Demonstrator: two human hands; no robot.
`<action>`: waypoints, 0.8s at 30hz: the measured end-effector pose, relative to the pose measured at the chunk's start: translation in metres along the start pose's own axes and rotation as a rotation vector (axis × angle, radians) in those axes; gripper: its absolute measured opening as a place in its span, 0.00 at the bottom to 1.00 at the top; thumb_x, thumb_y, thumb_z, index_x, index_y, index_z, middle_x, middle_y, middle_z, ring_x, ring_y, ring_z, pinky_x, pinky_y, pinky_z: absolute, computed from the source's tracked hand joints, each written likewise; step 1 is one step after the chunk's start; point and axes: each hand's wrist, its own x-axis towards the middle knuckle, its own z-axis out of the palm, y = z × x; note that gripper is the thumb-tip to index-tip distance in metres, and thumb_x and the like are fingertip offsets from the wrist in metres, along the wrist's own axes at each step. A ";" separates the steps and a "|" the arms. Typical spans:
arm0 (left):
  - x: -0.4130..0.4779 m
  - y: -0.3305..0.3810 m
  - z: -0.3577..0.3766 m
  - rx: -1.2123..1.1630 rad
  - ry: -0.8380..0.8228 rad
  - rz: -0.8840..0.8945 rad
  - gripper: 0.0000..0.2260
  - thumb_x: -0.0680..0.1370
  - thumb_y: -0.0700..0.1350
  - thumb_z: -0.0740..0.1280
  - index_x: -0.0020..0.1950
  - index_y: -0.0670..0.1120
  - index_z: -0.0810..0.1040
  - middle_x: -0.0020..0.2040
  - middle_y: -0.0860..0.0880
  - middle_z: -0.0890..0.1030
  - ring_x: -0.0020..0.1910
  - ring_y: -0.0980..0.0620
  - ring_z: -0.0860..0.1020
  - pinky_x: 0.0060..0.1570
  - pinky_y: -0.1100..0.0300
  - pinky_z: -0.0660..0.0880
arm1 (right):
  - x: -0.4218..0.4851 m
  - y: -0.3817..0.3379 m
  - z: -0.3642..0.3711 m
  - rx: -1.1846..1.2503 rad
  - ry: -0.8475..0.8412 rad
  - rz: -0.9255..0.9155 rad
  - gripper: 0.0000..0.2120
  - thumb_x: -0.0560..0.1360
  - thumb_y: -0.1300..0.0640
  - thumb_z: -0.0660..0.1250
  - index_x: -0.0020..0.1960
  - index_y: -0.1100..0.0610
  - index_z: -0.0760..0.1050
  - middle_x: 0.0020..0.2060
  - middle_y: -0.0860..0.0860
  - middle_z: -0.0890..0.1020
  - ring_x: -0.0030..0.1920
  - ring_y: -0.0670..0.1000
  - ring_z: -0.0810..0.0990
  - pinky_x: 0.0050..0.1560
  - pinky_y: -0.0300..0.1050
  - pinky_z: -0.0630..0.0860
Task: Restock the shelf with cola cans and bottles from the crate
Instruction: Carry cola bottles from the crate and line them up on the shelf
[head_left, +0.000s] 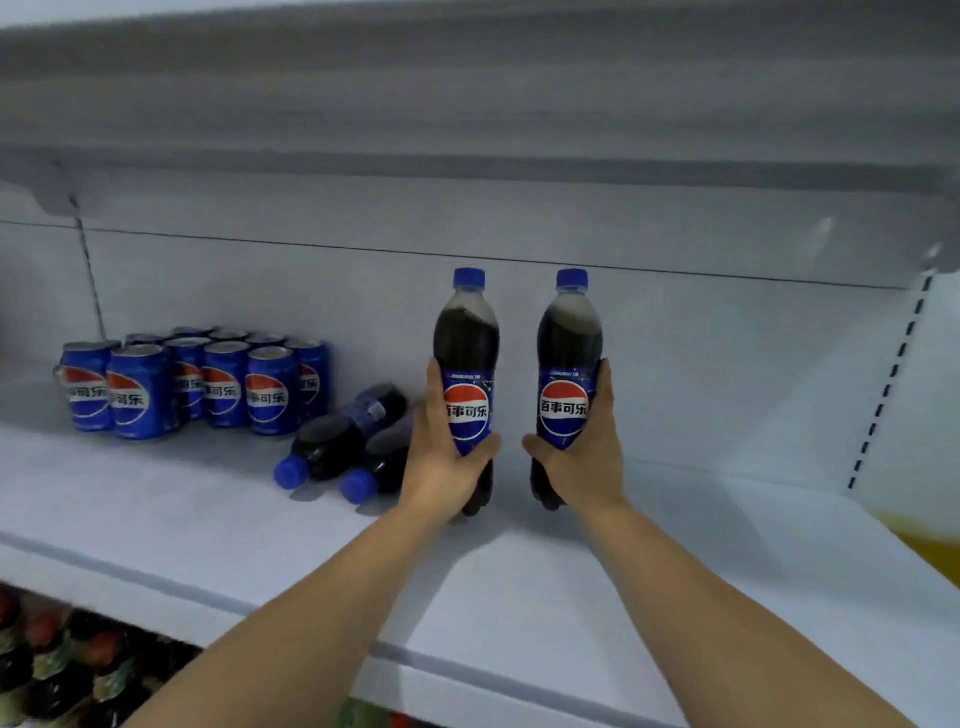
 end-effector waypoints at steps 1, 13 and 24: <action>0.008 -0.004 0.003 -0.009 -0.016 0.006 0.44 0.72 0.43 0.71 0.76 0.58 0.43 0.69 0.49 0.65 0.67 0.52 0.67 0.65 0.55 0.65 | 0.002 0.002 0.004 -0.007 0.017 -0.008 0.53 0.66 0.60 0.76 0.76 0.46 0.42 0.70 0.50 0.67 0.66 0.53 0.71 0.62 0.48 0.69; 0.045 -0.030 0.030 -0.026 -0.121 0.138 0.40 0.74 0.43 0.70 0.74 0.56 0.45 0.68 0.45 0.65 0.63 0.56 0.65 0.62 0.59 0.64 | 0.018 0.021 0.028 -0.073 0.063 0.027 0.52 0.67 0.60 0.75 0.76 0.47 0.40 0.72 0.50 0.64 0.69 0.51 0.68 0.62 0.44 0.67; 0.043 -0.039 0.025 -0.050 -0.203 0.121 0.42 0.73 0.43 0.71 0.72 0.60 0.42 0.72 0.46 0.62 0.70 0.50 0.65 0.65 0.58 0.63 | 0.010 0.024 0.007 0.068 -0.085 0.120 0.50 0.68 0.65 0.73 0.76 0.47 0.43 0.67 0.46 0.68 0.66 0.46 0.68 0.63 0.41 0.66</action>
